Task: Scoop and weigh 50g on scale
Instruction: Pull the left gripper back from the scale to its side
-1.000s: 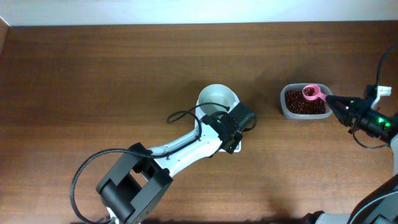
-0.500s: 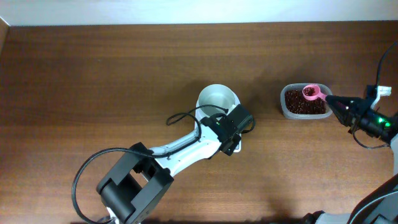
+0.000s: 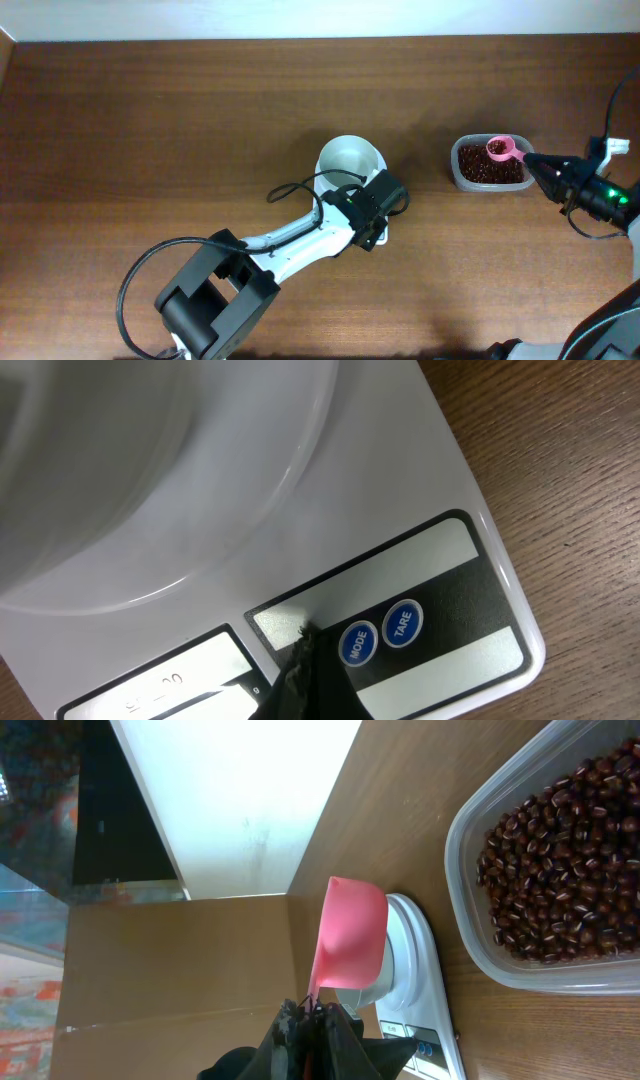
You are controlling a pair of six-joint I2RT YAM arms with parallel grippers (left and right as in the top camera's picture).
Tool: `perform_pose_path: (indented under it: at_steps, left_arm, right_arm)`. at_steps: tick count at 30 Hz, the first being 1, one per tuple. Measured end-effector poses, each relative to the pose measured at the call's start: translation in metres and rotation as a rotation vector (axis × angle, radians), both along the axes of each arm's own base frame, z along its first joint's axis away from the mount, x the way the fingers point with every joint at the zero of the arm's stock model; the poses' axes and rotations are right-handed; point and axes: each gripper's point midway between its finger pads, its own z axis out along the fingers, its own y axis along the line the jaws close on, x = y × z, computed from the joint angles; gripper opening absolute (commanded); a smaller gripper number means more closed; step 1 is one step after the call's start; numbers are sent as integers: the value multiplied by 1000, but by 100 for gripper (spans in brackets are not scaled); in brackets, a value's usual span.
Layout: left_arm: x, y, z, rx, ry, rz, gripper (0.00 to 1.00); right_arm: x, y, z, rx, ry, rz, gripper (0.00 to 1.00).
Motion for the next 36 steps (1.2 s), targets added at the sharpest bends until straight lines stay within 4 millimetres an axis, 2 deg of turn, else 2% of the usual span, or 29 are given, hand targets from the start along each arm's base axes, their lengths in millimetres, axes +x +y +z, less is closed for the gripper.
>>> perform_pose_path:
  at_steps: [9, 13, 15, 18, 19, 21, 23, 25, 26, 27, 30, 31, 32, 33, 36]
  left_arm:
    - [3, -1, -1, 4, -14, -18, 0]
    - [-10, 14, 2, 64, 43, -18, 0]
    - [-11, 16, 21, 44, 23, -16, 0]
    - [-11, 20, 82, -48, -66, -10, 0]
    - [-11, 23, 95, -69, -86, -4, 1]
    - [-7, 38, 124, -108, -136, 30, 14]
    - [0, 54, 148, -149, -182, 74, 20]
    - [13, 81, 169, -178, -234, 147, 36]
    - [19, 94, 177, -189, -254, 189, 47]
    - [26, 110, 184, -195, -275, 237, 52]
    - [43, 151, 188, -181, -298, 351, 70]
    - [47, 161, 188, -172, -302, 379, 82]
    - [53, 181, 188, -165, -308, 438, 96]
    - [56, 190, 188, -159, -311, 462, 99]
    - [58, 199, 188, -155, -314, 489, 99]
  right_arm:
    - [0, 0, 0, 1, 0, 0, 4]
    - [0, 0, 0, 0, 0, 0, 4]
    - [0, 0, 0, 4, 3, 1, 4]
    - [-1, 1, 1, 12, 5, 3, 4]
    - [-1, 1, 1, 12, 5, 3, 4]
    - [-1, 6, 0, 1, -6, 21, 4]
    - [-1, 18, 0, -12, -19, 63, 4]
    - [1, 37, -1, -19, -27, 119, 4]
    - [1, 45, -1, -21, -30, 143, 4]
    - [1, 53, -1, -22, -32, 167, 4]
    - [0, 74, -1, -16, -25, 229, 4]
    - [-1, 81, -2, -14, -22, 247, 4]
    - [-2, 92, -2, -12, -19, 279, 4]
    - [-3, 97, -2, -11, -18, 295, 4]
    - [-7, 120, -2, -9, -17, 363, 4]
